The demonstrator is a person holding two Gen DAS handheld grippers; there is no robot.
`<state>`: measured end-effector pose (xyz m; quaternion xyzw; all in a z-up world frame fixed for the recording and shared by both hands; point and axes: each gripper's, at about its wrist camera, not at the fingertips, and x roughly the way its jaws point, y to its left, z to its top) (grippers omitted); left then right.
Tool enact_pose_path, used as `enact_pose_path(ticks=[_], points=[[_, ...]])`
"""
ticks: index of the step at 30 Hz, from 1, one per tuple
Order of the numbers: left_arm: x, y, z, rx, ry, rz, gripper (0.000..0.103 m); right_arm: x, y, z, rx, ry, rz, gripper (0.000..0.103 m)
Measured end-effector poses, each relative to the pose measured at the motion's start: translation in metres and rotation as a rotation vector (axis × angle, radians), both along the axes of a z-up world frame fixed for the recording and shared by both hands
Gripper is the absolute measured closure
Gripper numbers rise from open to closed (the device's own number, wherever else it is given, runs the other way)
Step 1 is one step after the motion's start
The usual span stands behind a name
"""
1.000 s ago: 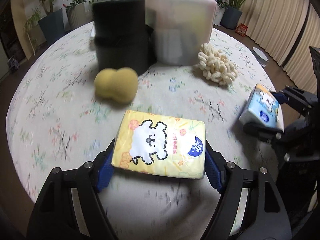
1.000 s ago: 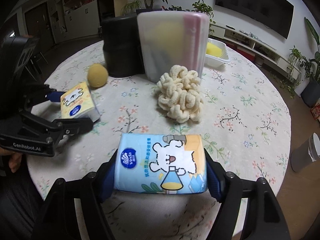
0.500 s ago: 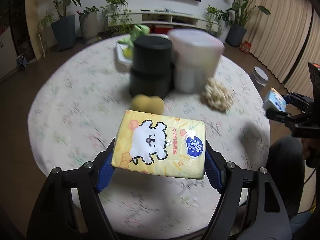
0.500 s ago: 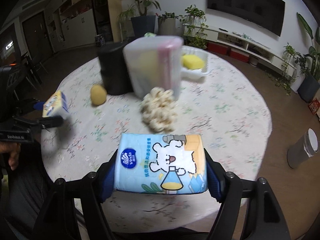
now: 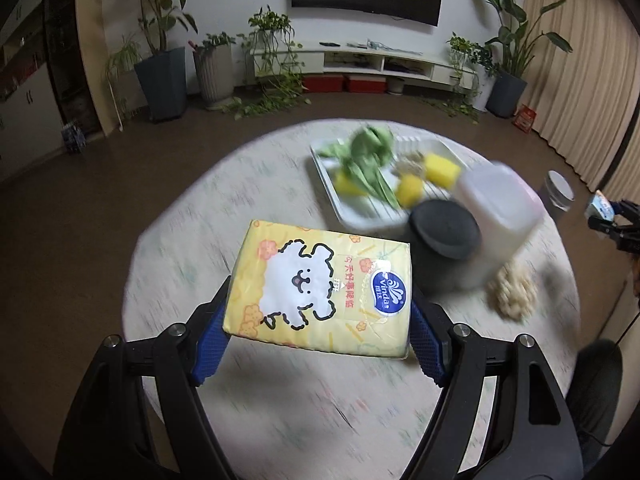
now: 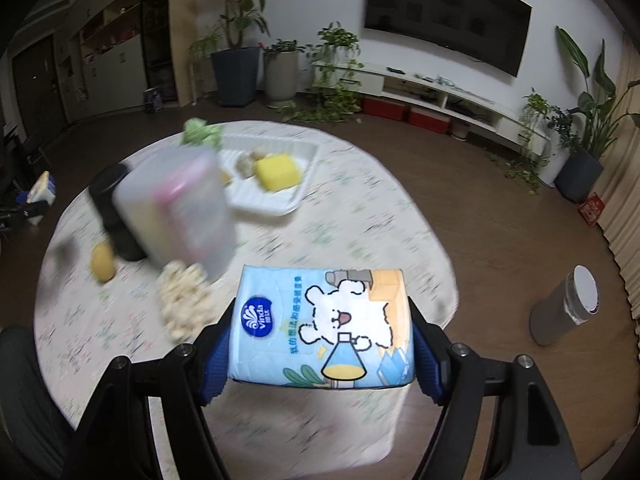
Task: Organize soft objects
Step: 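Carry both tissue packs over the white tray and open both tools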
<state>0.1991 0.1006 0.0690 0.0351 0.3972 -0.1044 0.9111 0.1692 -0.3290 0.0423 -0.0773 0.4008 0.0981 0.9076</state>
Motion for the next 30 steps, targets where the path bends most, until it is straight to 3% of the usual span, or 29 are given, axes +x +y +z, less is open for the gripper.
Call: enact_pose_path(ticks=[8,15,23,30], points=[[0.088,-0.033,0.029,0.051,-0.028,-0.099,0.028,0.097,-0.019,0.029,-0.052,-0.041,-0.033,0.027],[0.157,-0.089,0.024,0.087,0.02,-0.22,0.028,0.185,0.017,0.05,-0.098,-0.059,0.04,0.027],[0.211,-0.136,-0.015,0.171,0.116,-0.333,0.028,0.248,0.08,0.029,-0.109,-0.001,0.175,0.027],[0.222,-0.158,-0.045,0.208,0.156,-0.438,0.028,0.277,0.119,-0.001,-0.121,0.053,0.282,0.027]])
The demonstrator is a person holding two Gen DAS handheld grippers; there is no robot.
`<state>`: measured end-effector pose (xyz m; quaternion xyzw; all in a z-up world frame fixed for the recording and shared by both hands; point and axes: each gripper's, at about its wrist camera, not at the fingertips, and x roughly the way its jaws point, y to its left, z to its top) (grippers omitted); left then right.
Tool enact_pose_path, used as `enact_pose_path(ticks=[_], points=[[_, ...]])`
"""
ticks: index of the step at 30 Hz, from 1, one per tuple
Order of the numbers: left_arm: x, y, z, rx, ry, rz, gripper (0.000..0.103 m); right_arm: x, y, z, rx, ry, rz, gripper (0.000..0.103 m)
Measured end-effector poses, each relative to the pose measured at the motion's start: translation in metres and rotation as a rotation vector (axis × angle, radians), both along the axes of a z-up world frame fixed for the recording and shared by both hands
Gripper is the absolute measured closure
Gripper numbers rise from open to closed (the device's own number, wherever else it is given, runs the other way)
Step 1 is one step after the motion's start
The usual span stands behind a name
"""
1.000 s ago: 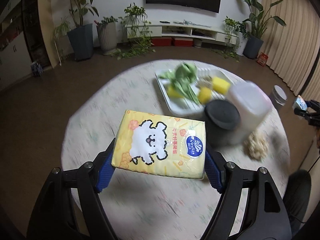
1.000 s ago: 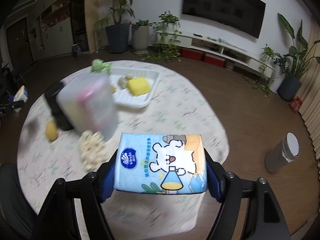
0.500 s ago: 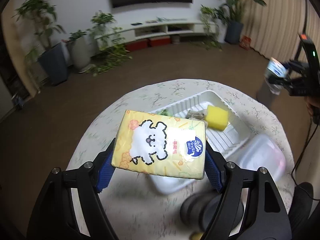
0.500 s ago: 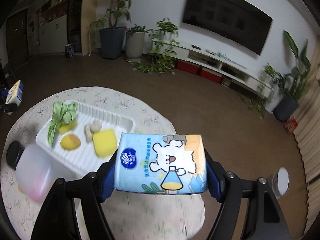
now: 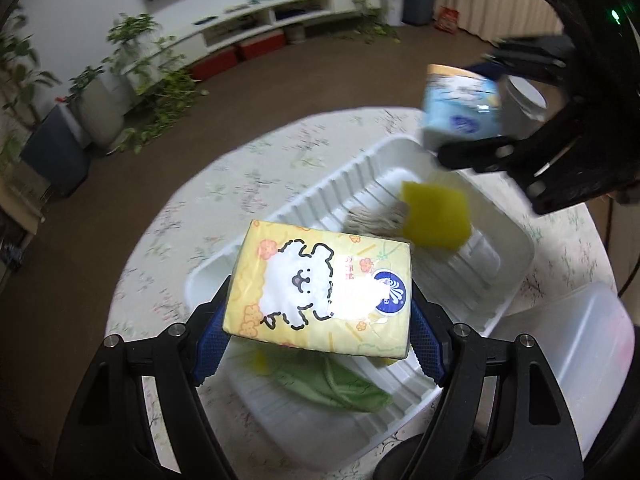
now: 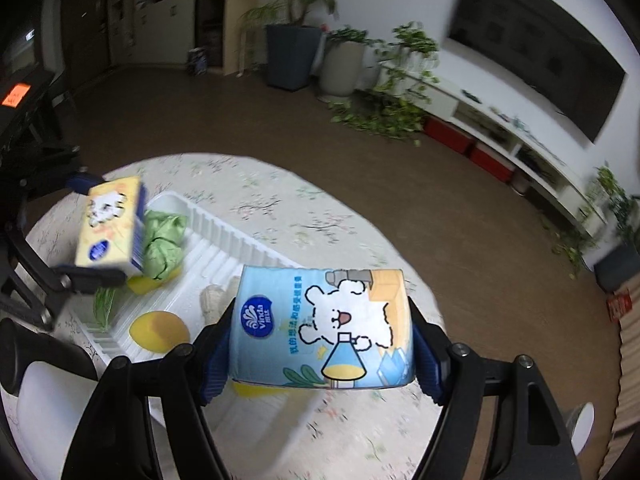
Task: Organize soft objects
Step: 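Carry both tissue packs over the white tray and open both tools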
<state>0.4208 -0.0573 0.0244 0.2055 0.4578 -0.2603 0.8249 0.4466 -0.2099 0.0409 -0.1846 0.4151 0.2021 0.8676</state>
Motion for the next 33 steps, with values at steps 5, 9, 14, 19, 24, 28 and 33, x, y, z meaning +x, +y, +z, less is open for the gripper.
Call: enact_pose_path(ticks=[5,9,14,19,24,28,33], points=[[-0.001,-0.016,-0.013,0.053,-0.005,-0.06,0.028,0.011,0.029,-0.026,-0.066,0.049,0.092,0.027],[-0.004,-0.019,-0.013,0.066,-0.013,-0.076,0.028,0.013,0.042,-0.042,-0.086,0.071,0.144,0.027],[-0.011,-0.018,-0.015,0.078,-0.003,-0.112,0.027,0.015,0.052,-0.061,-0.13,0.098,0.176,0.027],[-0.015,-0.019,-0.013,0.085,-0.006,-0.113,0.025,0.013,0.055,-0.07,-0.149,0.101,0.197,0.026],[-0.015,-0.016,-0.008,0.052,0.002,-0.096,0.016,0.007,0.058,-0.071,-0.163,0.102,0.208,0.026],[-0.012,-0.007,-0.003,0.022,0.001,-0.064,0.012,0.002,0.054,-0.069,-0.173,0.09,0.204,0.023],[-0.018,0.007,0.015,-0.041,-0.032,-0.019,0.005,-0.002,0.043,-0.058,-0.148,0.062,0.185,0.013]])
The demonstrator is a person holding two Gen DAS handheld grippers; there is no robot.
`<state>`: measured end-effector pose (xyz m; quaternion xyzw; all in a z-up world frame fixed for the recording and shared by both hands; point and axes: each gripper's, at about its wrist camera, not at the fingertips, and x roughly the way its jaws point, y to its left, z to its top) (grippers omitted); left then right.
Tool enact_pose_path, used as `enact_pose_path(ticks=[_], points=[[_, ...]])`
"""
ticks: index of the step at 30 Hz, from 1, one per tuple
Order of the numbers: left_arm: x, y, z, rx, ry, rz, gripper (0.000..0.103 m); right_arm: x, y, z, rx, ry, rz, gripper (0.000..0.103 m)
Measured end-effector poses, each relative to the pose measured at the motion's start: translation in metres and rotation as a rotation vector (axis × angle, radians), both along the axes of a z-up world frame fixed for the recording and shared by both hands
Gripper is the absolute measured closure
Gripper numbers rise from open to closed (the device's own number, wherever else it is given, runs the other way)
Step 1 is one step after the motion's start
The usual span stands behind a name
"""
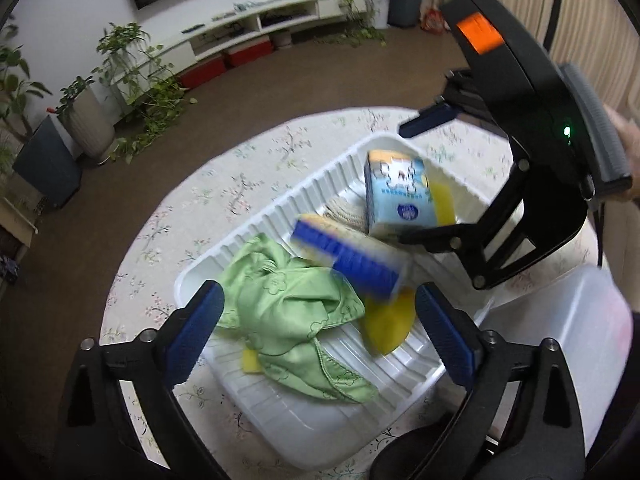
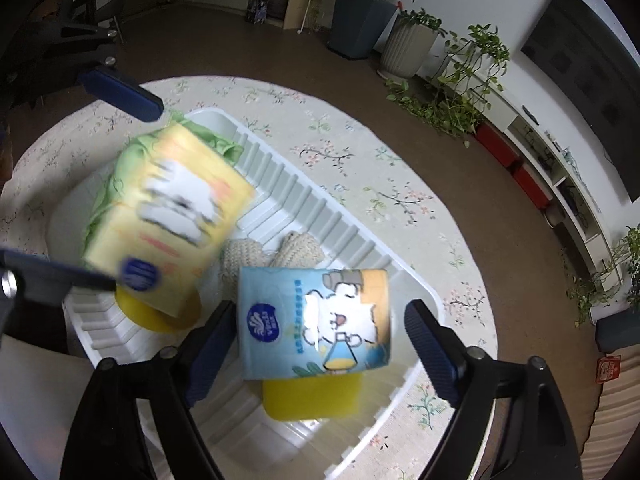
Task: Organize soft objects
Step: 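Carry both tissue packs over the white tray and open both tools, then move both empty tools back toward the table objects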
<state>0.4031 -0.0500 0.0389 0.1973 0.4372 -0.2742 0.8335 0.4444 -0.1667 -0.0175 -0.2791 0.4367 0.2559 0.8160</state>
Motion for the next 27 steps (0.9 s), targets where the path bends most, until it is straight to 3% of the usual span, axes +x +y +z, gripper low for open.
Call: enact_pose_path(ticks=[6,14,22,27], points=[[-0.012,0.034,0.022,-0.103,-0.048,0.089,0.004,-0.013,-0.019,0.014,0.036,-0.022,-0.021,0.001],[-0.066,0.095,0.029,-0.271,-0.134,0.273,0.0,-0.042,-0.086,0.042,0.196,-0.062,-0.186,0.0],[-0.159,0.14,0.016,-0.389,-0.225,0.416,0.0,-0.119,-0.15,0.039,0.311,-0.094,-0.363,0.0],[-0.218,0.137,-0.013,-0.401,-0.228,0.459,0.0,-0.19,-0.171,0.029,0.408,-0.11,-0.48,0.0]])
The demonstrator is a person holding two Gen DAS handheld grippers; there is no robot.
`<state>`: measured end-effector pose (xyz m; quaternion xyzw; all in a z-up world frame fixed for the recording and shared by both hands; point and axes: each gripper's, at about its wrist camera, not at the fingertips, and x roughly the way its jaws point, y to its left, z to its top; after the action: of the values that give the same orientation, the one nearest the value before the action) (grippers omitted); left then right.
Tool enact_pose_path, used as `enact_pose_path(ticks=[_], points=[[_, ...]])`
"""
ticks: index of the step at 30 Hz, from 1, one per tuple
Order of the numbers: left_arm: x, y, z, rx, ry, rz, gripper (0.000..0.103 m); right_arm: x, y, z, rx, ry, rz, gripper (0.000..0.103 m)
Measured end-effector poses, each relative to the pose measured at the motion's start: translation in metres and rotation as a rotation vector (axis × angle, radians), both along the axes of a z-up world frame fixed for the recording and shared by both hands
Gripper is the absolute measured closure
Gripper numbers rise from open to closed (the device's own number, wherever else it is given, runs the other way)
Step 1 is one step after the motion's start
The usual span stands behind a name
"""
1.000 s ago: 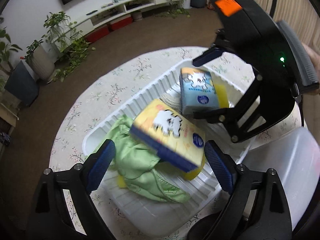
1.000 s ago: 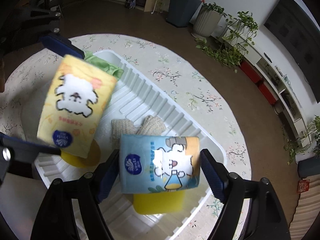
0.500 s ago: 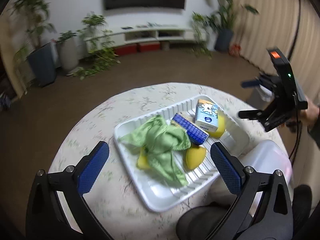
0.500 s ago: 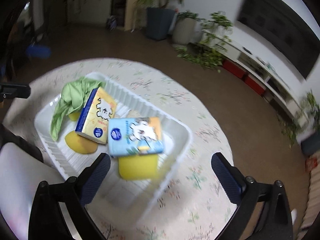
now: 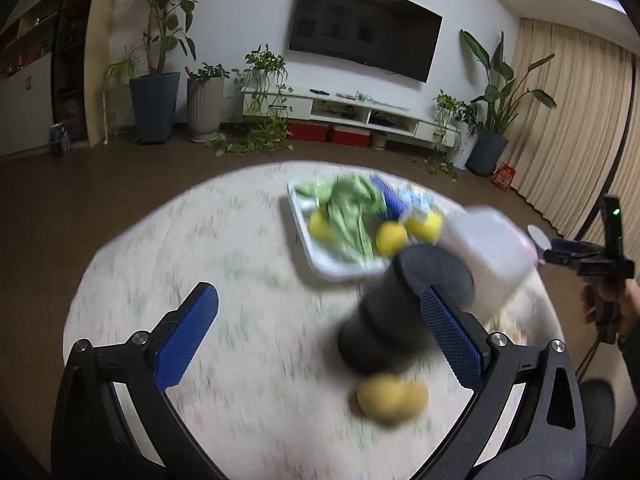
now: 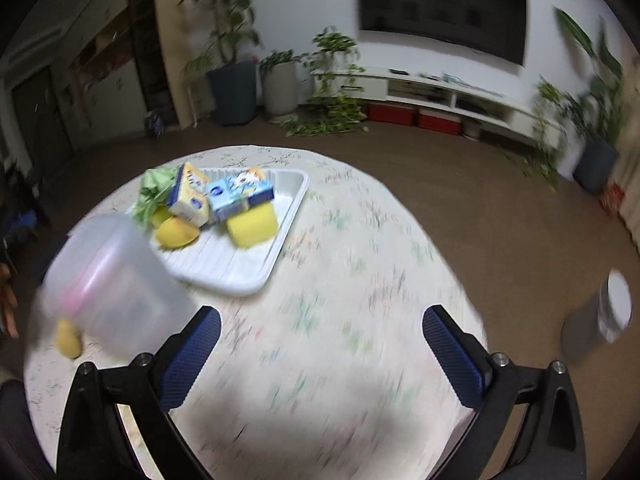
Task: Organize soft objects
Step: 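Move both empty tools back toward the table objects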
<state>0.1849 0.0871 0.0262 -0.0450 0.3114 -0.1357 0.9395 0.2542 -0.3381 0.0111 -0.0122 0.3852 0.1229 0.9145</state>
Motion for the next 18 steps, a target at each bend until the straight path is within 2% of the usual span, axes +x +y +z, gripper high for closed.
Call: enact_pose_path(ticks=[6,11,18], points=[[-0.052,-0.017,-0.034,-0.048,0.081,0.014,0.0,-0.068,0.011,-0.015,0.09,0.022,-0.043,0.0],[-0.081,-0.027,-0.039,-0.071,0.102,0.028,0.0,-0.109,0.034,-0.025,0.133,0.046,-0.036,0.0],[-0.114,-0.04,-0.045,-0.077,0.128,0.027,0.0,-0.151,0.068,-0.027,0.123,0.031,0.006,0.0]])
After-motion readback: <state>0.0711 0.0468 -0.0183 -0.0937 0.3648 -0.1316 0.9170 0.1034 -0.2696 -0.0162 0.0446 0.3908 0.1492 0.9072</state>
